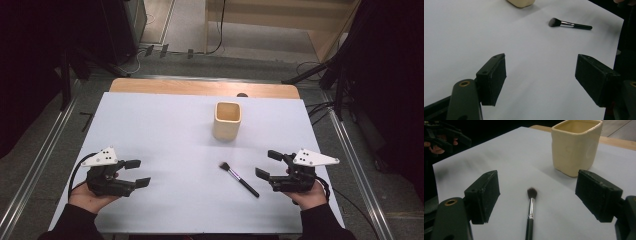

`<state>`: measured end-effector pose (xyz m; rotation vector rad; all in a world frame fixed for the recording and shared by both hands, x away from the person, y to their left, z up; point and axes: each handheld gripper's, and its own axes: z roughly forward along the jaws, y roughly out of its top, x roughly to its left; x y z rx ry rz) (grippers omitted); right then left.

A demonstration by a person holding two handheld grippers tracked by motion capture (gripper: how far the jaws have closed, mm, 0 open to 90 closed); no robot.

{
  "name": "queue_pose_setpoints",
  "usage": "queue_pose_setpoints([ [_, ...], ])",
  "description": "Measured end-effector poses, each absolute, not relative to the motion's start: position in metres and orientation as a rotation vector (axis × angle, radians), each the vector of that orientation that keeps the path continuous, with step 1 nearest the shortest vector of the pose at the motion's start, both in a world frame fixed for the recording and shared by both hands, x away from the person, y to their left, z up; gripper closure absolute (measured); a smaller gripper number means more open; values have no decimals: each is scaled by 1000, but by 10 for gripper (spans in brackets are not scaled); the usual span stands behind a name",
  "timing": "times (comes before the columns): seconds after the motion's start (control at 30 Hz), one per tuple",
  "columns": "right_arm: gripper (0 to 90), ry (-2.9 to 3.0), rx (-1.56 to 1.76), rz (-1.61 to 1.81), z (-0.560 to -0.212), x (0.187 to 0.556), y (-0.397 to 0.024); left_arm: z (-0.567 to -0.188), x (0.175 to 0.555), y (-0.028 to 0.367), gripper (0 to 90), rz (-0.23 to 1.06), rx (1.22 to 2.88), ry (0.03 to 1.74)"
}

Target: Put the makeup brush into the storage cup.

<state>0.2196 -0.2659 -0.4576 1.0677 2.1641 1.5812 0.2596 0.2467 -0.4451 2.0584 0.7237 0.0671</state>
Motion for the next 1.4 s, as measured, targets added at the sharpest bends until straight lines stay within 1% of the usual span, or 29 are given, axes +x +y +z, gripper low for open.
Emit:
queue_pose_setpoints([
  [0.93,210,2164,1033,1608,-456,234,-237,-445,268,236,253,42,2079,682],
  [1.4,212,2190,993,1620,-457,248,-217,-445,267,236,253,41,2081,677],
])
